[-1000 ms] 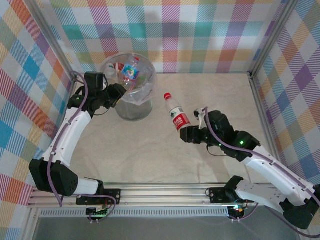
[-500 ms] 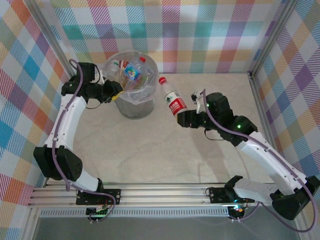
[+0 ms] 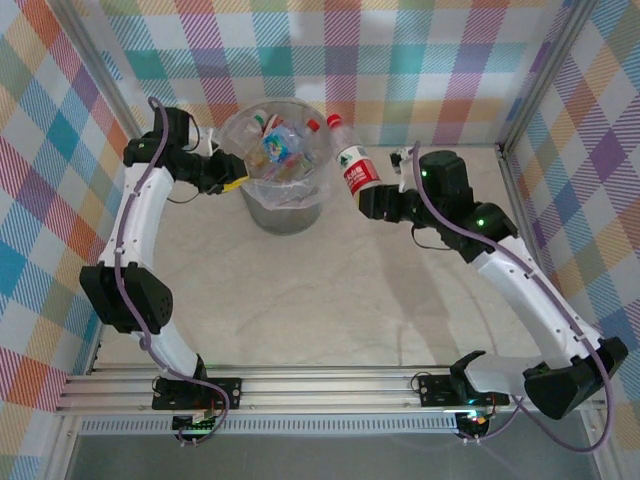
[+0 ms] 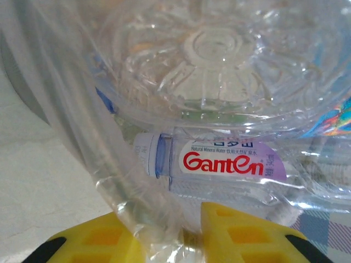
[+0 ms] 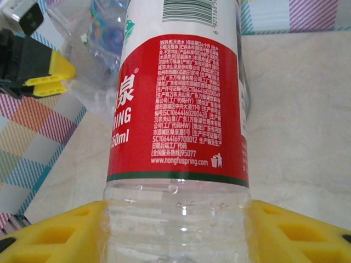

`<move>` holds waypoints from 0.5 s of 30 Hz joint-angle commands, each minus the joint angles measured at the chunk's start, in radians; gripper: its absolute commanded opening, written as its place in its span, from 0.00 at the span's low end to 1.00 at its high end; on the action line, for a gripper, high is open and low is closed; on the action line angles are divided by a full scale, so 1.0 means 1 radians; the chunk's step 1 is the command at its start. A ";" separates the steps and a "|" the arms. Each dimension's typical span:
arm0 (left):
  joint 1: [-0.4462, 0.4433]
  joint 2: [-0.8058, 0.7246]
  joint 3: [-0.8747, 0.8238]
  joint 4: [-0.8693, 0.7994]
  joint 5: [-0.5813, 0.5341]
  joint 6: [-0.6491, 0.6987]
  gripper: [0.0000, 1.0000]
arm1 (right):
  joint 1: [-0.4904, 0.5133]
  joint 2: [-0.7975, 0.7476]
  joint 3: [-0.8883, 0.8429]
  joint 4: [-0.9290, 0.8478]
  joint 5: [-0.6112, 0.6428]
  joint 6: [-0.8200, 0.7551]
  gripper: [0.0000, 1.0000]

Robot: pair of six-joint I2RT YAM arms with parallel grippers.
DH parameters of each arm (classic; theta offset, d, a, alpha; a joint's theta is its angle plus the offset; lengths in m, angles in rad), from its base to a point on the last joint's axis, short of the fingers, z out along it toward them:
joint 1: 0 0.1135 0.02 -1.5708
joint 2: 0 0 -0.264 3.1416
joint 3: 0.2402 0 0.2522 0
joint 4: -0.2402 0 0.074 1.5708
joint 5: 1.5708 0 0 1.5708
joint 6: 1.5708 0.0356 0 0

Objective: Put the plastic bottles in the bin

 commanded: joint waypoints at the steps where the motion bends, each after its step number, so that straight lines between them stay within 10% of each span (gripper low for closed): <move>1: -0.002 0.068 0.037 -0.129 0.014 0.061 0.34 | -0.014 0.062 0.084 0.015 -0.044 -0.052 0.58; 15: 0.001 0.091 0.136 -0.098 0.011 0.024 0.72 | -0.061 0.332 0.277 0.059 -0.145 -0.055 0.58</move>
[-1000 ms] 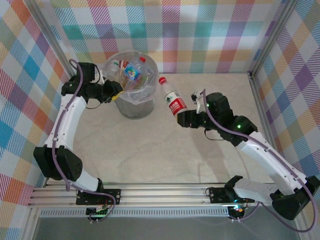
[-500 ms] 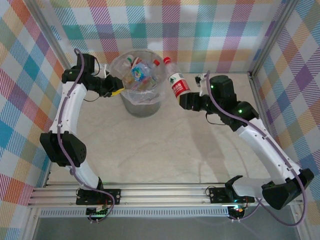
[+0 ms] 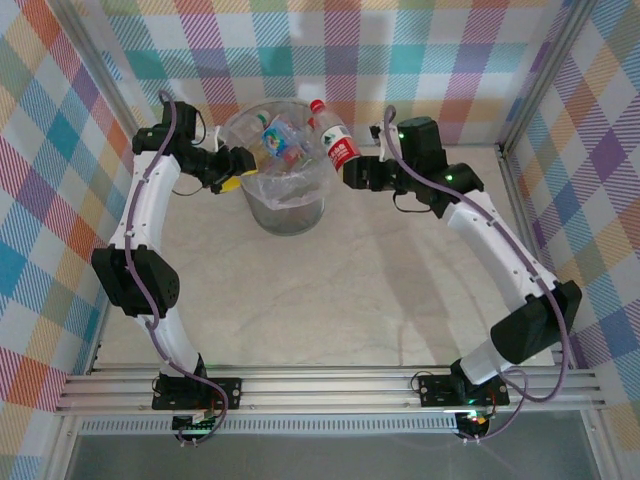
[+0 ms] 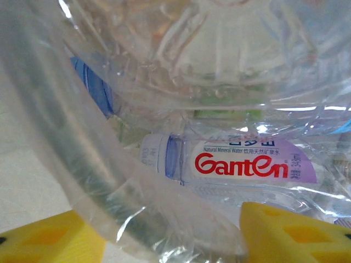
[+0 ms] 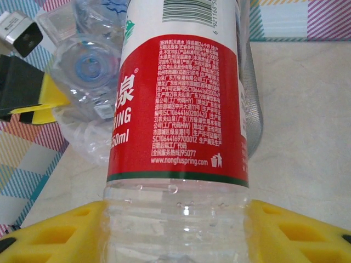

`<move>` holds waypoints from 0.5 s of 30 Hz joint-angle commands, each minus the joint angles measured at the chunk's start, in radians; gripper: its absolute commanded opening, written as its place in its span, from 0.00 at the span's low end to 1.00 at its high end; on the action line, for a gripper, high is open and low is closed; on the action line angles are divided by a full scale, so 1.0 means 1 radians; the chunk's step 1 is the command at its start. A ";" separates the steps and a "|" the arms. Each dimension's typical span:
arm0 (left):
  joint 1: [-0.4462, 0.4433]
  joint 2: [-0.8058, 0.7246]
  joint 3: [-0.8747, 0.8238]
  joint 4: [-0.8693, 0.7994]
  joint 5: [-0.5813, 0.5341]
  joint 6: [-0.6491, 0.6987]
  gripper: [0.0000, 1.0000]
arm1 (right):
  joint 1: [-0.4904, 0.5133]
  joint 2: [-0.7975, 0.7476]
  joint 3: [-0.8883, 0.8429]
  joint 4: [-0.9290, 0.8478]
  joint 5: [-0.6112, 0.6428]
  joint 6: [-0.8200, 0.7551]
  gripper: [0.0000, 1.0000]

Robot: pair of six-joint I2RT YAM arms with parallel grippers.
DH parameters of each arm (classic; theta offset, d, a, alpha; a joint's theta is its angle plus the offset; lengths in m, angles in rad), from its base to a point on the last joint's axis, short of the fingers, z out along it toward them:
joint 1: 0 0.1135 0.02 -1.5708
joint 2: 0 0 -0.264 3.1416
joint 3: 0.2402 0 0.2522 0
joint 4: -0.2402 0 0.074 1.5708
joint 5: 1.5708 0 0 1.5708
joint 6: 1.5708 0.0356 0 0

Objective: Put the plastic bottles in the bin

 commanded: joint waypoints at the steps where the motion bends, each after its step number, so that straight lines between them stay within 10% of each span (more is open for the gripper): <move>1: -0.001 -0.029 0.021 -0.024 0.012 -0.005 0.75 | -0.005 0.035 0.057 0.041 -0.046 -0.014 0.58; 7: -0.001 -0.103 0.015 0.003 0.012 -0.025 1.00 | -0.005 0.126 0.144 0.038 -0.078 -0.008 0.58; 15: -0.003 -0.293 -0.150 0.150 0.035 -0.073 1.00 | -0.003 0.248 0.266 0.032 -0.134 0.019 0.58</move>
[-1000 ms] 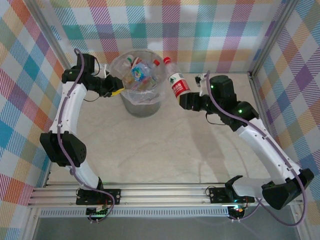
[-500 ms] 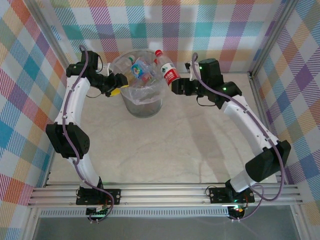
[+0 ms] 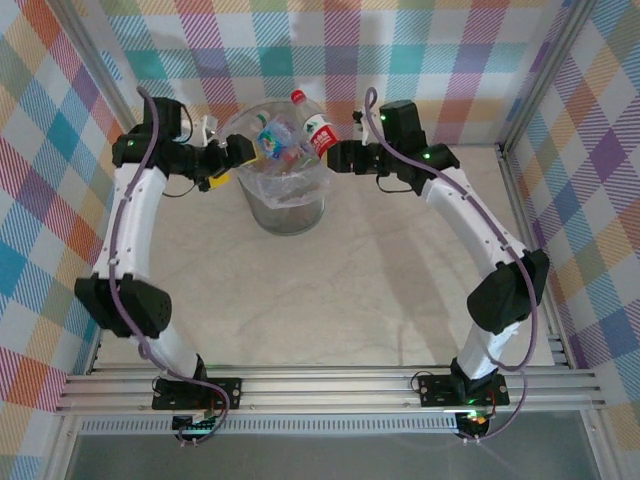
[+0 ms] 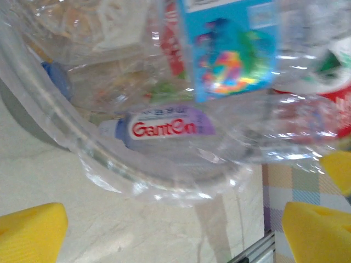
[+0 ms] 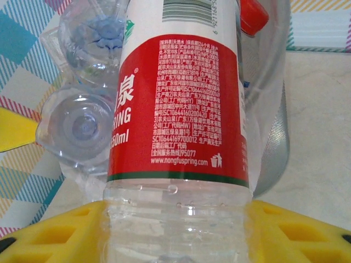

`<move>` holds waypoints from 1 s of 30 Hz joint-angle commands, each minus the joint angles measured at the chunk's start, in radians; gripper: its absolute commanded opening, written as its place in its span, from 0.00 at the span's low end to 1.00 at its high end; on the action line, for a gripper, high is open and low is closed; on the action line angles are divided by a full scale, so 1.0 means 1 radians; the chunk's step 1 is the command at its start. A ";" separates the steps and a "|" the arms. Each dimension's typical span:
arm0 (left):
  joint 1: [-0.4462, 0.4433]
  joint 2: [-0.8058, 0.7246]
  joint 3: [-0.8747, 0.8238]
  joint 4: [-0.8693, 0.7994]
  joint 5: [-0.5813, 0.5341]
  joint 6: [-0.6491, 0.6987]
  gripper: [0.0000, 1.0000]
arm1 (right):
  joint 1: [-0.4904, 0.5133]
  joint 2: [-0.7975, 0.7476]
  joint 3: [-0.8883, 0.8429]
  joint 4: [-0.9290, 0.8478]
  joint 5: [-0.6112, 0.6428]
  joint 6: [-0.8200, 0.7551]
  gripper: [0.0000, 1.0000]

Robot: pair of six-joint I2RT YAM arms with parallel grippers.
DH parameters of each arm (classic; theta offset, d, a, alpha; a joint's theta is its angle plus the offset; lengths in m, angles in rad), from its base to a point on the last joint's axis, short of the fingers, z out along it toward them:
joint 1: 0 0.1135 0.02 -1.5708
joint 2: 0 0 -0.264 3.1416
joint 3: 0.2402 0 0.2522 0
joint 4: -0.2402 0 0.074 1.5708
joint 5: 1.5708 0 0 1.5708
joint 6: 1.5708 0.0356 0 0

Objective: Put the plastic bottles in the bin

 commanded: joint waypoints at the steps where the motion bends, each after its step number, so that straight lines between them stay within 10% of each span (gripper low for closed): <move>1: -0.006 -0.120 -0.103 0.094 0.024 -0.038 1.00 | -0.003 0.044 0.066 0.020 -0.056 0.017 0.58; 20: -0.094 -0.442 -0.483 0.197 -0.058 -0.044 1.00 | 0.013 0.233 0.344 -0.116 -0.084 -0.011 0.60; 30: -0.105 -0.469 -0.513 0.204 -0.064 -0.058 1.00 | 0.014 0.242 0.426 -0.209 -0.044 -0.067 0.78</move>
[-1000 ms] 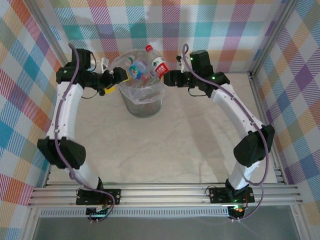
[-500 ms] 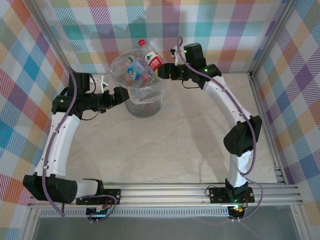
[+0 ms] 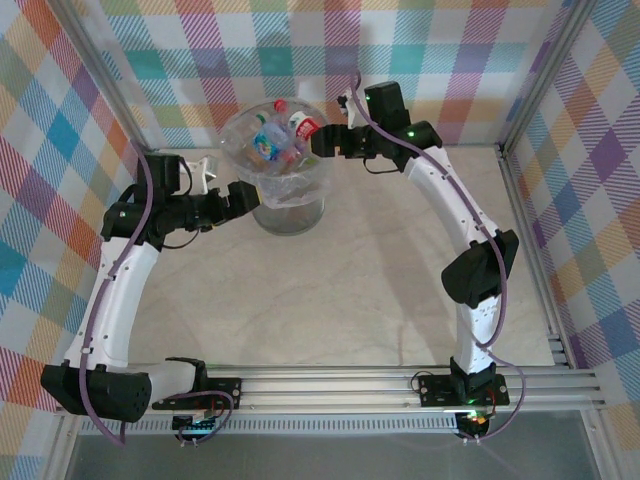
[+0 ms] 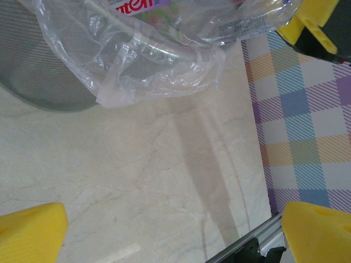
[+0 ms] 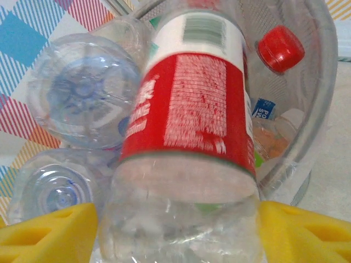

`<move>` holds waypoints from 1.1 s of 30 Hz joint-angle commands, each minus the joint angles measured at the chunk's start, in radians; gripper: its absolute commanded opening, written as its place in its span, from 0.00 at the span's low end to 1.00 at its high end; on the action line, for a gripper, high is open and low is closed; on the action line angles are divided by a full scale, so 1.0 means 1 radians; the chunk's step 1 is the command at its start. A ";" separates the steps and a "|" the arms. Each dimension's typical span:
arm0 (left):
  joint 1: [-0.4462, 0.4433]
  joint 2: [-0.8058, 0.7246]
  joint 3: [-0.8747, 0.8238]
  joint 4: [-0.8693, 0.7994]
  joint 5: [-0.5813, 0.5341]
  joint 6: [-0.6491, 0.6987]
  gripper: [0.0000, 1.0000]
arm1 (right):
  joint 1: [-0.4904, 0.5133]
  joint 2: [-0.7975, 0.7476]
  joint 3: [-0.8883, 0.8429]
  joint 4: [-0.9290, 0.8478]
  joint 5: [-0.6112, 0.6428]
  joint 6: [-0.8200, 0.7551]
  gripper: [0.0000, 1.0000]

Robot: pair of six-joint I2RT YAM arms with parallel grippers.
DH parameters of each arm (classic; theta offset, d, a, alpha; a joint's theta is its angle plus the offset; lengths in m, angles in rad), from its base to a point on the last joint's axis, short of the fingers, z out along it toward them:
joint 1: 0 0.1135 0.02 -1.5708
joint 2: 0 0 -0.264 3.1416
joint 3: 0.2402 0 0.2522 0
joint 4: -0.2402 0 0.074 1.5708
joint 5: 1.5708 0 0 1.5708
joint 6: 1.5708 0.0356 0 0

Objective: Put the plastic bottles in the bin

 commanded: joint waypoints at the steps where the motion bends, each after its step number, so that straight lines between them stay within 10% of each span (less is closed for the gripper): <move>1: -0.012 -0.035 -0.017 0.016 -0.012 -0.015 1.00 | 0.008 0.013 0.069 -0.056 0.011 -0.045 0.79; 33: -0.021 -0.120 -0.080 -0.004 -0.036 -0.033 1.00 | 0.025 0.095 0.178 -0.198 0.018 -0.136 0.56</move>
